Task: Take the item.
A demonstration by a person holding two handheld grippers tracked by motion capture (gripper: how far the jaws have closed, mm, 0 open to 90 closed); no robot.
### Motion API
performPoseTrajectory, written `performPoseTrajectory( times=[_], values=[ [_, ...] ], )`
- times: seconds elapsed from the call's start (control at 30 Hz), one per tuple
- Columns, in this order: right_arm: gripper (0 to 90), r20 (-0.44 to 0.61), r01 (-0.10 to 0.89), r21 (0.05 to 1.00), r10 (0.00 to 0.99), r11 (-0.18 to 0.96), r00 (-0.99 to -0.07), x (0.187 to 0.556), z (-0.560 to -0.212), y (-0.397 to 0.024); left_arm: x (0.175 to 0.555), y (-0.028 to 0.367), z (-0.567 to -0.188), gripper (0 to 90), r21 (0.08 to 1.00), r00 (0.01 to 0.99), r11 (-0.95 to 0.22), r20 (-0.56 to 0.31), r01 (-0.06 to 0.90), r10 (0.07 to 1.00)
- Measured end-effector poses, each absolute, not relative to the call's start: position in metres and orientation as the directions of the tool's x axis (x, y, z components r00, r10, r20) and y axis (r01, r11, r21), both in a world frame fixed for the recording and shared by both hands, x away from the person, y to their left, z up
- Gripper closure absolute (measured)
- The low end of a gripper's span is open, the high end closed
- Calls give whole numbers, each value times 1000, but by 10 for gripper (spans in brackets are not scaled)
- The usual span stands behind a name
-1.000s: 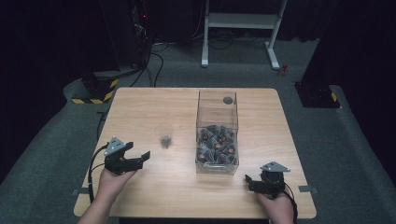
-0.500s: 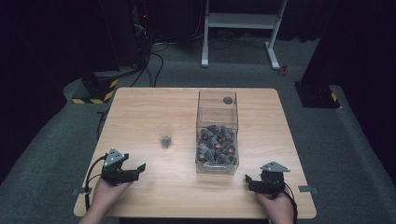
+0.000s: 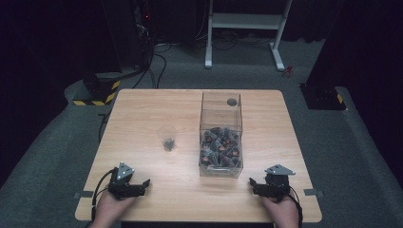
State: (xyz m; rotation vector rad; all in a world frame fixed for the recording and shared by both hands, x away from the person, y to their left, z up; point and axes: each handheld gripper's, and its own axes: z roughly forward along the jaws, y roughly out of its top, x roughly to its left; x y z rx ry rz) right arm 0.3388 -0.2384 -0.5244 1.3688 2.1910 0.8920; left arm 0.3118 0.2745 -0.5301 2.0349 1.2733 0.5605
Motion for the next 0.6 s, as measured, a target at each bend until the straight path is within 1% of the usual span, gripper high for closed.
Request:
performPoseTrajectory(
  times=[0.07,0.1,0.43,0.6],
  values=[
    [127,-5,640,701,900,315,-437,339,-524,-238,313,275,-531,50,714,405,-290,10,638,914],
    [127,-5,640,701,900,314,-436,339,-524,-238,314,275,-531,1,708,387,-276,4,650,922],
    [124,-7,640,701,901,314,-435,339,-524,-238,316,277,-531,2,704,381,-276,9,654,925],
    [97,-8,640,699,898,320,-439,341,-525,-238,316,277,-531,2,705,384,-278,9,652,923]
  ],
)
